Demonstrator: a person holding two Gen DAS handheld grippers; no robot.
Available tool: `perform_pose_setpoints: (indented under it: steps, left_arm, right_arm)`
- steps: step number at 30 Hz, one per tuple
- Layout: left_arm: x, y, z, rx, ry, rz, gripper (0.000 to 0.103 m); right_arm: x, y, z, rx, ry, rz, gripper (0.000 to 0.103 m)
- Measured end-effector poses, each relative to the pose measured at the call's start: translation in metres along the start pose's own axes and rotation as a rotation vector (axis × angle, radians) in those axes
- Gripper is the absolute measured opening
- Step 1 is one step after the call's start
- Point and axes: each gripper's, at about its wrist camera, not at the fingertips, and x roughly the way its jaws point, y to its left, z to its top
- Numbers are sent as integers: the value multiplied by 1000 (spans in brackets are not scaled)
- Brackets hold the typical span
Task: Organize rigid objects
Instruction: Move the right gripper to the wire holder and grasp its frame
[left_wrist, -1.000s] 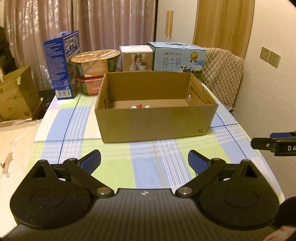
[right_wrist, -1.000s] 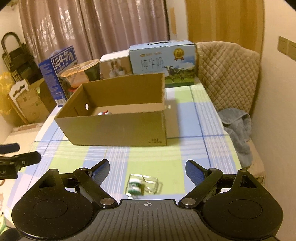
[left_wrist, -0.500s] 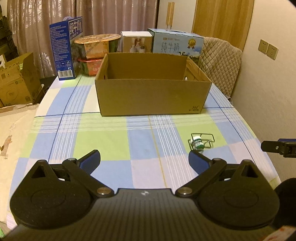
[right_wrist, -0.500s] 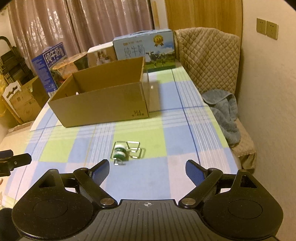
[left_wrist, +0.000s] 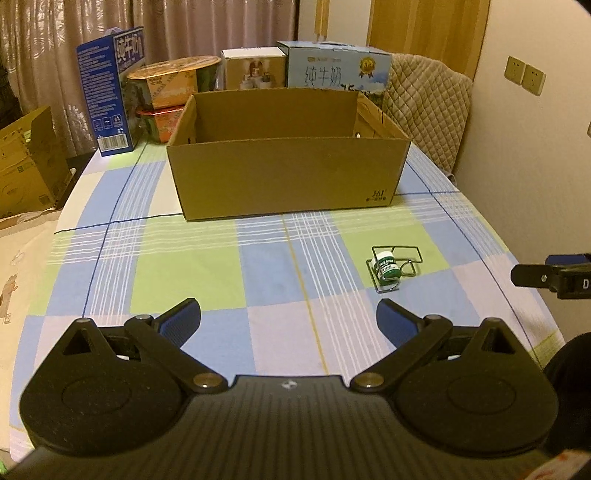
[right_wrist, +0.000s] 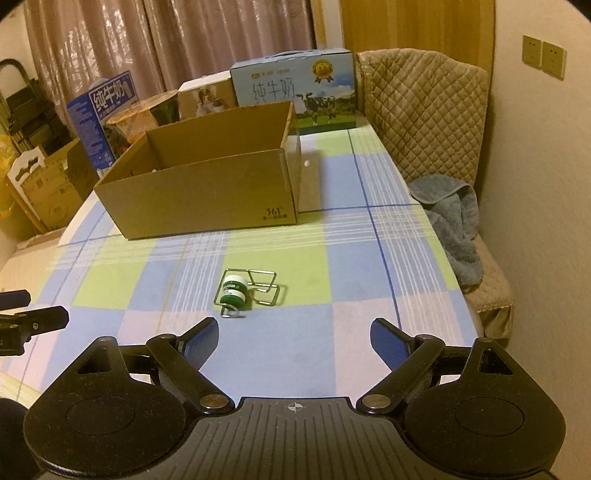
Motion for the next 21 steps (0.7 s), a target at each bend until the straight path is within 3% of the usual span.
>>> perform_pose_setpoints:
  steps: [9, 21]
  left_arm:
    - [32, -2, 8, 48, 36, -13, 100]
    - [100, -8, 21, 145, 98, -73, 100]
  right_arm:
    - [38, 4, 18, -205, 50, 79, 86]
    - [115, 18, 32, -710, 96, 238, 83]
